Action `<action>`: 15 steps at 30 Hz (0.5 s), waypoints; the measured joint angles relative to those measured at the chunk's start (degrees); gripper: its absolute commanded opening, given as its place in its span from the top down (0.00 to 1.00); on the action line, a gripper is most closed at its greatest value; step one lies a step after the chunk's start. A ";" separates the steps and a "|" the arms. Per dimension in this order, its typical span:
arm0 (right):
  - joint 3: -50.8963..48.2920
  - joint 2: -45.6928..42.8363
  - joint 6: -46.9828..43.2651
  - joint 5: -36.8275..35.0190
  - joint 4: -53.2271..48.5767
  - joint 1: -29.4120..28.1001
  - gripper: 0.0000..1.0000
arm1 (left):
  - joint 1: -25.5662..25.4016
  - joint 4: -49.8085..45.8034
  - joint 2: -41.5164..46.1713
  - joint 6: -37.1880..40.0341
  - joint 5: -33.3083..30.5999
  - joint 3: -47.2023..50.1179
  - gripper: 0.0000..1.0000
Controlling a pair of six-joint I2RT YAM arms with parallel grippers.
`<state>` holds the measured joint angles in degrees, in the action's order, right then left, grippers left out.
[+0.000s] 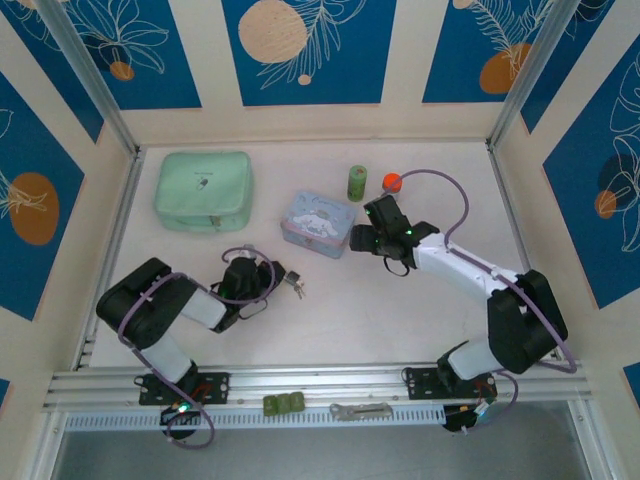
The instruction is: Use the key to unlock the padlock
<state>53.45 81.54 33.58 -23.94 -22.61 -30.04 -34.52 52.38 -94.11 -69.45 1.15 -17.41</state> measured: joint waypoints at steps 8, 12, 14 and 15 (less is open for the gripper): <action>-4.22 -4.59 -0.85 -0.35 2.45 6.27 0.23 | -0.11 -9.57 6.08 3.19 -2.80 -1.51 0.51; -5.77 -6.95 -1.92 -0.35 2.93 9.53 0.22 | 0.15 -16.59 10.97 5.79 -4.59 -1.95 0.38; -6.47 -8.04 -2.60 -0.39 3.61 10.97 0.22 | 0.70 -20.00 13.99 6.95 -5.33 -2.16 0.26; -6.80 -8.46 -3.21 -0.57 3.98 11.76 0.22 | 1.07 -22.03 15.82 7.96 -5.68 -2.43 0.21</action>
<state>46.65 73.08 30.37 -24.51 -18.63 -18.28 -33.45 30.35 -78.28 -61.49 -4.54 -19.84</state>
